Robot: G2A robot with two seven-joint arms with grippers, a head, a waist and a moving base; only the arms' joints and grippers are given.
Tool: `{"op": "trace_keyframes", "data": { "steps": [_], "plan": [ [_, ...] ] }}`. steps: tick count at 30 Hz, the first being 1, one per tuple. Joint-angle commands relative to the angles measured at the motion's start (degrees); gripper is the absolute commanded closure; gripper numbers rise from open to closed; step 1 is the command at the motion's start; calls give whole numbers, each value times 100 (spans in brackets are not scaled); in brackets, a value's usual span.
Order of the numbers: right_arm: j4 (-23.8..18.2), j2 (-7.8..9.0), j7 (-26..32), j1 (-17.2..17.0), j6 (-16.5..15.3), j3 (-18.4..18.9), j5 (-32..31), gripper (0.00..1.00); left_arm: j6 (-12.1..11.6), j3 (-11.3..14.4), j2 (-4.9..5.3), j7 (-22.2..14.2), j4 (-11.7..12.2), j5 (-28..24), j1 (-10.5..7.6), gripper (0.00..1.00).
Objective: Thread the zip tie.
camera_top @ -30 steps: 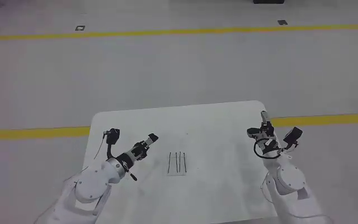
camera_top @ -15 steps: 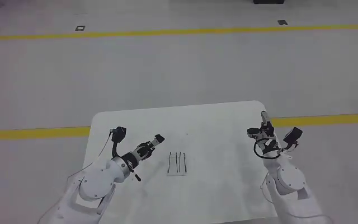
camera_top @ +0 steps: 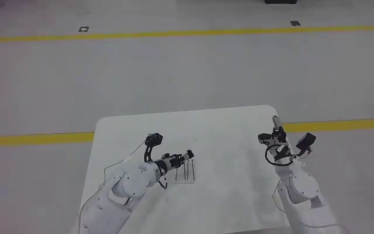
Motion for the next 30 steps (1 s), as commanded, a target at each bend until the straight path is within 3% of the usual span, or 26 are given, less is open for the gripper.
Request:
{"op": "trace_keyframes", "data": {
  "steps": [1,7,9,14,16,18,19,21,30],
  "plan": [
    [0,0,0,0,0,0,0,0,0,-1,0,-2,-1,-14,1,0],
    [0,0,0,0,0,0,0,0,0,-1,0,-2,-1,-14,1,0],
    [0,0,0,0,0,0,0,0,0,264,-16,-165,-79,255,-83,0],
    [0,0,0,0,0,0,0,0,0,766,-169,-558,267,251,-518,0],
    [0,0,0,0,0,0,0,0,0,963,-253,-809,520,356,-728,0],
    [0,0,0,0,0,0,0,0,0,1057,-338,-943,668,401,-892,0],
    [0,0,0,0,0,0,0,0,0,1061,-392,-895,856,450,-928,0],
    [0,0,0,0,0,0,0,0,0,1132,-450,-923,974,827,-1015,0],
    [0,0,0,0,0,0,0,0,0,1132,-450,-923,974,827,-1015,0]
  ]
}}
